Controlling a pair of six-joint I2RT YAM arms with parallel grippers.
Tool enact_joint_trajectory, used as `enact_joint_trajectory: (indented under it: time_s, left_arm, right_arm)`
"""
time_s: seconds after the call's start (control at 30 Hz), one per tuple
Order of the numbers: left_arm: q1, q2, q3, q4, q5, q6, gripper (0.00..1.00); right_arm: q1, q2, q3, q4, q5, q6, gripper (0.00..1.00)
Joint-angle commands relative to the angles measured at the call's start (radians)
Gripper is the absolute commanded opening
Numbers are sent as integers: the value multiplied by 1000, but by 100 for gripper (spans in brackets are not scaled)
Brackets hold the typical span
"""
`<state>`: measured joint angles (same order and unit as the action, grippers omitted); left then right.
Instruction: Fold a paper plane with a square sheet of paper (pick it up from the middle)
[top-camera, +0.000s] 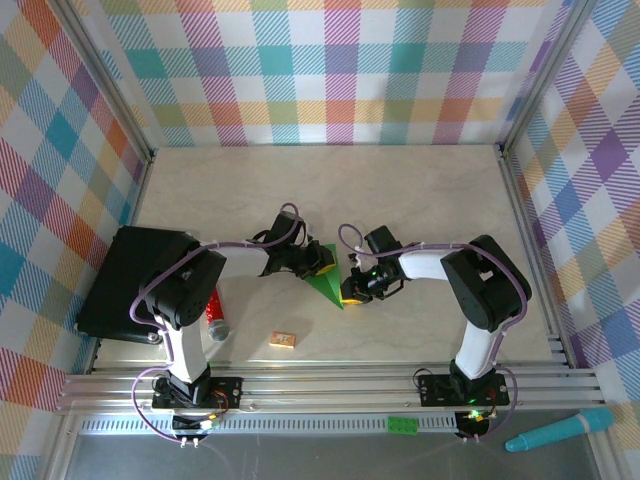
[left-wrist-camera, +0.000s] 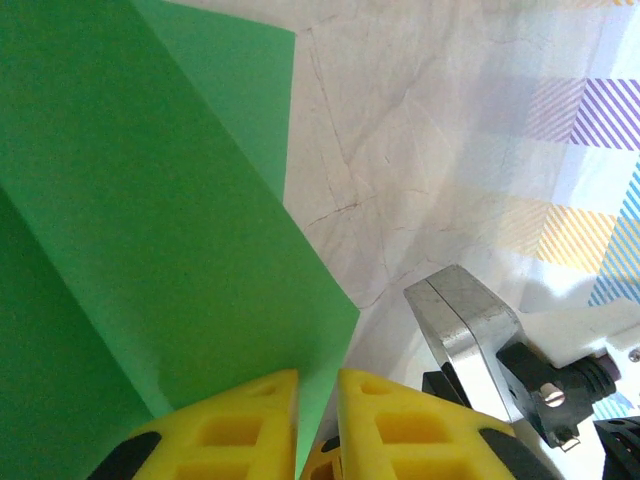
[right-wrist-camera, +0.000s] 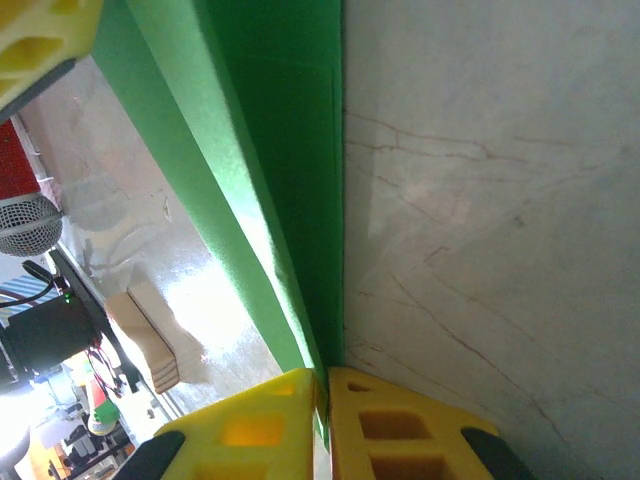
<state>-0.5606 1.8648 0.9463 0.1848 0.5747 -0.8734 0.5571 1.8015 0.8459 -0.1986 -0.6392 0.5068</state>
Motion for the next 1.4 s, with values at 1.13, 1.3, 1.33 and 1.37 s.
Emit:
enact_joint_trajectory:
  time_s: [1.13,1.3,1.33,1.37]
  left_arm:
    - [5,43,40,-28,27,29,11]
    - [6,43,37,-26,29,28,11]
    - [5,42,37,-27,27,28,11]
    - [5,42,35,-27,25,29,11]
  right_arm:
    - [-29,-112,-2,0,94,58,33]
    - [-31,-69,52,5,93,63,33]
    - [-33,-57,62,5,94,65,32]
    - [-32,-47,71,5,94,65,32]
